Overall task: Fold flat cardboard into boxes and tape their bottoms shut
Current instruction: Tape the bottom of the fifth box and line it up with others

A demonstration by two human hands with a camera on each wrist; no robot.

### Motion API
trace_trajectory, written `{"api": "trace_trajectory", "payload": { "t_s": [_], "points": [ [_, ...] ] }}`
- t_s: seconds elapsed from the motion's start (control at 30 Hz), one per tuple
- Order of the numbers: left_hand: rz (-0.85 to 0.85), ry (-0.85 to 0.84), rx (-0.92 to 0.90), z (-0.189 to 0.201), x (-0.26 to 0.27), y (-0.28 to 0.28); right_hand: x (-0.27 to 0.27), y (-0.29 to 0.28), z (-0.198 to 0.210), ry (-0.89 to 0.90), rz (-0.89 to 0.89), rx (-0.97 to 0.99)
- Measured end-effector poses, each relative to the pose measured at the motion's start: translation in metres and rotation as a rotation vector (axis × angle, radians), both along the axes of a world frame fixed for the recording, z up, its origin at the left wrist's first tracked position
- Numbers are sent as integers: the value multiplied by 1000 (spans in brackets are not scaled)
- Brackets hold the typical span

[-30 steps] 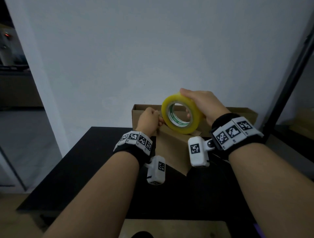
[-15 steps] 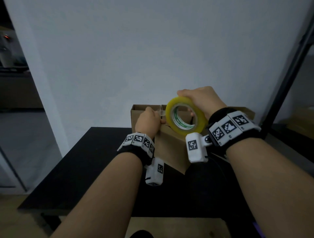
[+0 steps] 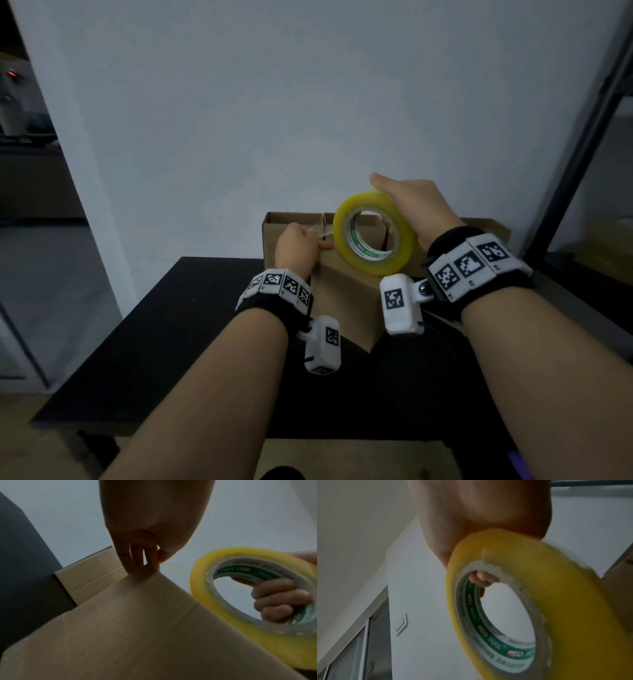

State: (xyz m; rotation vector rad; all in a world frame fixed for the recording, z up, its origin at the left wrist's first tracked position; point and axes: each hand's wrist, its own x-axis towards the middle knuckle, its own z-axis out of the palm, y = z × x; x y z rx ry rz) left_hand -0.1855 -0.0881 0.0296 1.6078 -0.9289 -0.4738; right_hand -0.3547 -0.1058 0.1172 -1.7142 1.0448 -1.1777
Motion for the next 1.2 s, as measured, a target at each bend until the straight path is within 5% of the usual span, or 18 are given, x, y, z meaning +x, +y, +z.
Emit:
{"api": "trace_trajectory", "payload": {
  "t_s": [0.37, 0.6, 1.2],
  "points": [
    [33, 34, -75, -8, 7, 3, 13, -13, -1, 93, 11, -101],
    [113, 55, 60, -15, 12, 1, 21, -13, 2, 120, -8, -67],
    [34, 424, 233, -18, 15, -2, 35, -20, 6, 222, -36, -51]
  ]
}}
